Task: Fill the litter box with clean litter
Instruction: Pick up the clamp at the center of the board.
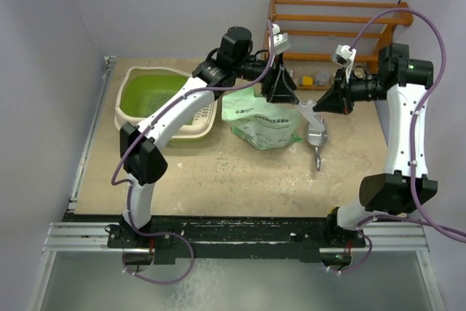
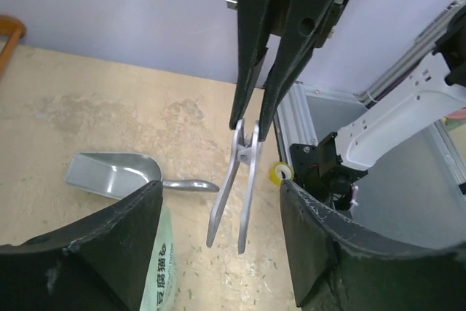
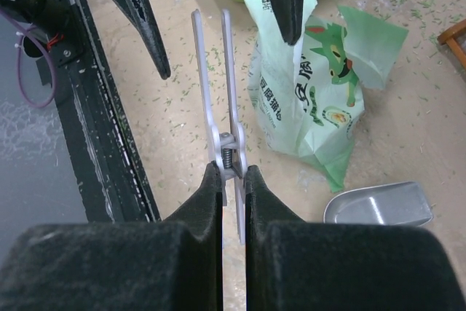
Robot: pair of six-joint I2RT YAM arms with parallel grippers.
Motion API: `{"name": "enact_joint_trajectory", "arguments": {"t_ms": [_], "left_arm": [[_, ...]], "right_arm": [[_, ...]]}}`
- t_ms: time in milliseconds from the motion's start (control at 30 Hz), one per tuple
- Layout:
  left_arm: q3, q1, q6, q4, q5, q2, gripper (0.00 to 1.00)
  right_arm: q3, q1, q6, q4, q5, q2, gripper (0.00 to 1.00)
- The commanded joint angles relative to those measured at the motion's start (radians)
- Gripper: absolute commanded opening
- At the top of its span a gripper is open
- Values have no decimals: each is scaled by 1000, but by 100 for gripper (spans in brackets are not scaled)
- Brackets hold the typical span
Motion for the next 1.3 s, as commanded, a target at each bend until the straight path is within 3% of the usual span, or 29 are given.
{"name": "enact_joint_trajectory", "arguments": {"t_ms": [0,167,300,400,533,767,1000,1267], "left_arm": [[-109,16,26,155,-129,-154,64],[-166,53,255,-20,-288,-243,68],[-207,66,470,-184,-459,-296,70],[-249,67,552,-253,-543,-320,70],[-400,67,589,-195,-566,-369,70],[-556,64,617,-36,-572,-365,74],[-622,48,641,119,-556,-338,76],[-625,9,720,76,-514,-284,77]], "right_arm": [[-11,-2,6,-72,10,-49,0],[3,18,85,2,130,-55,0],[43,126,142,46,322,-26,0],[71,192,193,88,406,-2,0],[69,228,309,215,504,9,0],[154,241,421,285,607,72,0],[182,241,449,255,603,97,0],[128,241,475,292,594,61,0]]}}
